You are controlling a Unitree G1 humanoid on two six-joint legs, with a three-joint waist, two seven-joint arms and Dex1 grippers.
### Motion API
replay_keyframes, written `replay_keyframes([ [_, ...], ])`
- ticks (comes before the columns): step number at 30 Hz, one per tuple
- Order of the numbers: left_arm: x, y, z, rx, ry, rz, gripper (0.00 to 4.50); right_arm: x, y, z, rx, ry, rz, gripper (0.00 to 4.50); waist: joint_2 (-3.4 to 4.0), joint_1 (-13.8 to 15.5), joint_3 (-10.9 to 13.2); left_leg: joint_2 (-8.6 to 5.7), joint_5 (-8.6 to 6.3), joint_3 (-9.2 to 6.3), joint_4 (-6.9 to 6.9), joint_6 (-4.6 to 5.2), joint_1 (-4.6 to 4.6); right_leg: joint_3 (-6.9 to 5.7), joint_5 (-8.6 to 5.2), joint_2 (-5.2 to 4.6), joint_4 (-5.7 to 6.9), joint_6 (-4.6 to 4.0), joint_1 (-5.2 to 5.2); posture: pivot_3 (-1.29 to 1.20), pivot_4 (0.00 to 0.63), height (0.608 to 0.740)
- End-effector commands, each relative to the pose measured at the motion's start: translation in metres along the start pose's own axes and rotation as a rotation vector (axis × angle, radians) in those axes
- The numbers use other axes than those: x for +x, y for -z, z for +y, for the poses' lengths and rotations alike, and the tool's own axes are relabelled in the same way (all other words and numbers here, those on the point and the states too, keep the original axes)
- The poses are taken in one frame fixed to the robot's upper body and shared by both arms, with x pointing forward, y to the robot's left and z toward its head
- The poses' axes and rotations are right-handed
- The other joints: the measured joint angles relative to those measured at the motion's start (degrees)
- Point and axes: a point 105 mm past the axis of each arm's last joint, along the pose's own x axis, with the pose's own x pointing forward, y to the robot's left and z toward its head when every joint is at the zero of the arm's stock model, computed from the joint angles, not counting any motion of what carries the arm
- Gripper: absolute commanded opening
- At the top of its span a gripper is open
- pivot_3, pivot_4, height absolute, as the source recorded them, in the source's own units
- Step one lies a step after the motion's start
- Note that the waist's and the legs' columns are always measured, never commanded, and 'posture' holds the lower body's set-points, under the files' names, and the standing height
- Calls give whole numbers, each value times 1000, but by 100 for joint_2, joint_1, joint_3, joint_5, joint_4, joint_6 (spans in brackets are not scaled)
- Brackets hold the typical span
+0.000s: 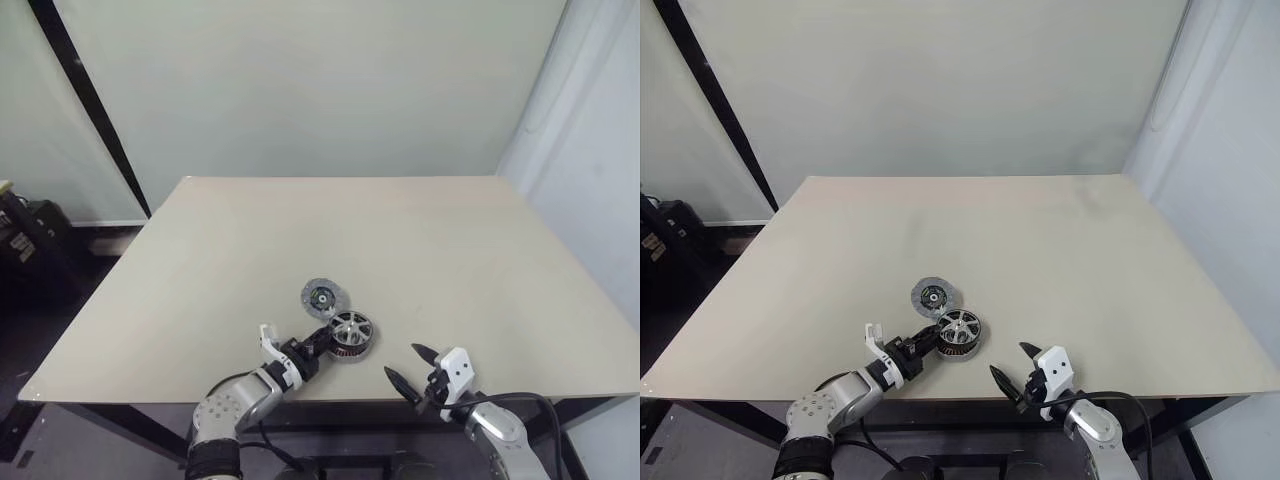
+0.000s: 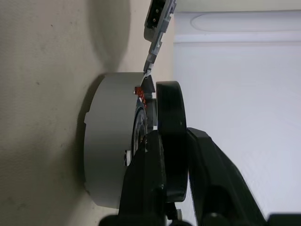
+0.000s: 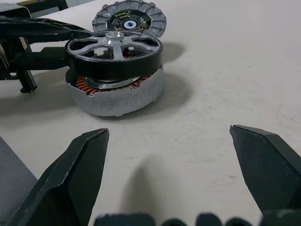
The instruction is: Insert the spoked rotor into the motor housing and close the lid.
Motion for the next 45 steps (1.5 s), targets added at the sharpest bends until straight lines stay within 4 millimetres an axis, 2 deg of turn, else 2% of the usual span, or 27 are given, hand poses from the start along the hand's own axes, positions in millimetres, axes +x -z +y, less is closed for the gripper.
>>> replay_keyframes([
  [1, 2, -6, -8, 26, 18, -16, 2035, 2, -12, -2, -29, 4, -45, 4500, 0, 0, 0, 0, 0, 0, 0, 0, 1, 0, 0, 0, 0, 0, 0, 0, 0, 740],
  [2, 2, -7, -8, 29, 20, -19, 2272, 2, -12, -2, -28, 3, -45, 4500, 1, 1, -1, 0, 0, 0, 0, 0, 2, 0, 0, 0, 0, 0, 0, 0, 0, 740],
  [8, 2, -11, -15, 64, 26, -27, 4334, 3, -13, -3, -31, 1, -46, 4500, 3, 0, -2, -1, 0, -1, 5, 0, 3, 0, 0, -2, -1, 0, 4, 0, 0, 740],
  [9, 2, -11, -19, 72, 35, -29, 4445, 4, -13, -3, -31, 1, -47, 4500, 3, 0, -2, -2, 0, -1, 6, 0, 2, 0, 0, -2, -2, 0, 4, 0, 0, 740],
  [17, -3, -17, -55, 183, 92, -28, 4445, 4, -12, -4, -23, 6, -47, 4500, -1, -1, -1, -1, 0, -1, -1, 0, -7, 3, 0, 0, 1, 0, -2, 0, 0, 740],
  [23, -20, -20, -73, 393, 75, 21, 4445, 5, -12, -11, 16, 58, -17, 4500, 1, -1, -1, 0, 10, -4, -25, 18, -3, 4, 1, 3, 5, 1, -9, 0, 0, 740],
  [27, -42, -41, -84, 541, 59, -3, 4445, 8, -29, -8, 12, 30, -61, 4500, 4, -1, 1, 1, 10, -3, -27, 16, -1, 4, 0, 4, 6, 0, -10, 0, 0, 740],
  [31, -55, -41, -82, 827, -5, 88, 4445, 20, -56, 7, 7, -46, -99, 4500, 8, -1, 3, 3, -2, 4, -25, -4, 3, 9, 0, 4, 4, 0, -9, 0, 0, 740],
  [34, -58, -41, -79, 1009, -18, 114, 4500, 37, -73, 17, -27, -84, -102, 3874, 10, 1, 4, 2, -2, 7, -21, -5, 3, 12, 0, 2, 2, 0, -15, 0, 0, 740],
  [36, -56, -42, -80, 1050, 0, 95, 4500, 48, -76, 20, -51, -88, -83, 3229, 9, 4, 4, 2, -2, 5, -17, -5, 2, 11, 0, 1, 1, 0, -15, 0, 0, 740],
  [40, -52, -38, -75, 1107, 14, 89, 4500, 73, -73, 25, -114, -95, -24, 1804, 7, 0, 3, 3, -2, 4, -15, -5, 0, 10, 0, 1, 2, 0, -18, 0, 0, 740],
  [45, -50, -32, -67, 1148, 9, 113, 4500, 91, -62, 33, -143, -117, 46, 55, 6, 1, 2, 2, 12, 4, -37, 19, -1, 11, 1, 3, 5, 0, -18, 0, 0, 740],
])
